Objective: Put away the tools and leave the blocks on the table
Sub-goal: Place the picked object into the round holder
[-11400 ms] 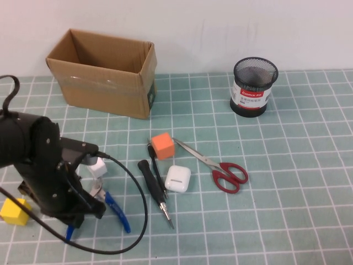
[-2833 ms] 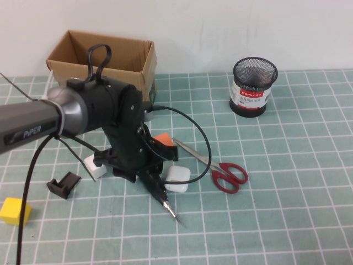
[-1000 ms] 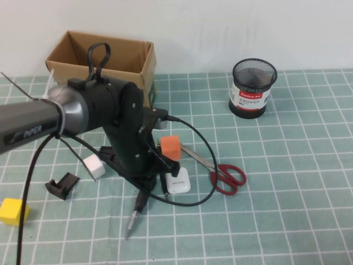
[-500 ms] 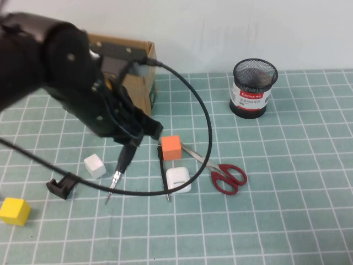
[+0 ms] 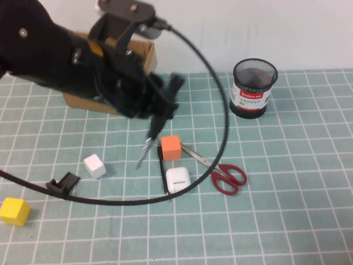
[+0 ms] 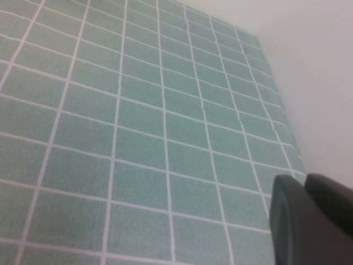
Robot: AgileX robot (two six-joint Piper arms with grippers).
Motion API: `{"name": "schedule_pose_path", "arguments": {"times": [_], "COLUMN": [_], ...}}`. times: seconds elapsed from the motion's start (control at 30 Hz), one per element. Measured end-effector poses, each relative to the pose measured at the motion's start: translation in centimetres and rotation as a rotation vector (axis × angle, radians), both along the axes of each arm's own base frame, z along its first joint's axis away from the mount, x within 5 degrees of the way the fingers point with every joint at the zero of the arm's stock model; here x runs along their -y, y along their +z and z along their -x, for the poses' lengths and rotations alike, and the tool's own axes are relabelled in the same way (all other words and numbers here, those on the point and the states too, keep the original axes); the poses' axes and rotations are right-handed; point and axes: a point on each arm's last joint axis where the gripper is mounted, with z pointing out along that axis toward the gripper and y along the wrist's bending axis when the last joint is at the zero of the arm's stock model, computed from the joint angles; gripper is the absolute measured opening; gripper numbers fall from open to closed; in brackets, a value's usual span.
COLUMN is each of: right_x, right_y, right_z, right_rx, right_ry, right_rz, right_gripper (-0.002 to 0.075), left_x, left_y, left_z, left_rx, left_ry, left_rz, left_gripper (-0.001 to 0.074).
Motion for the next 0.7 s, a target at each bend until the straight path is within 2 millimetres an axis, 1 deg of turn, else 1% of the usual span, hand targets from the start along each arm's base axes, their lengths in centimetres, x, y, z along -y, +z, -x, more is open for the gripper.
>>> {"name": "schedule_pose_path", "arguments": {"times": [0.13,0.2,0.3,0.4,0.6,0.7], "right_x": [0.0,0.0,0.0,0.0,0.0,0.0], "right_y": [0.0,0.0,0.0,0.0,0.0,0.0], "right_z": [0.0,0.0,0.0,0.0,0.0,0.0], "right_rx": [0.0,0.0,0.0,0.0,0.0,0.0], "right_ry": [0.0,0.0,0.0,0.0,0.0,0.0], "right_rz": [0.0,0.0,0.0,0.0,0.0,0.0], "right_gripper": [-0.0008,-0.0008,-0.0008,-0.0008,-0.0008,-0.0008], "left_x": [0.9,1.3,2.0,2.8,3.7,3.8], "left_y": [0.8,0.8,0.1,-0.8,-2.7,-3.0], "left_z": [-0.4,-0.7,-1.2,-1.3,-1.8,-1.9], "left_rx": [0.109,0.177,0.249,0.282,0.26,0.257], "left_ry": [-0.034,-0.025,0.0,0.006,0.0,0.002], "left_rz": [0.103,0.13,0.156,0.164,0.141,0.138], "left_gripper": [0.0124,0.0124,0.0124,0.0124,0.0124,0.0124]}}
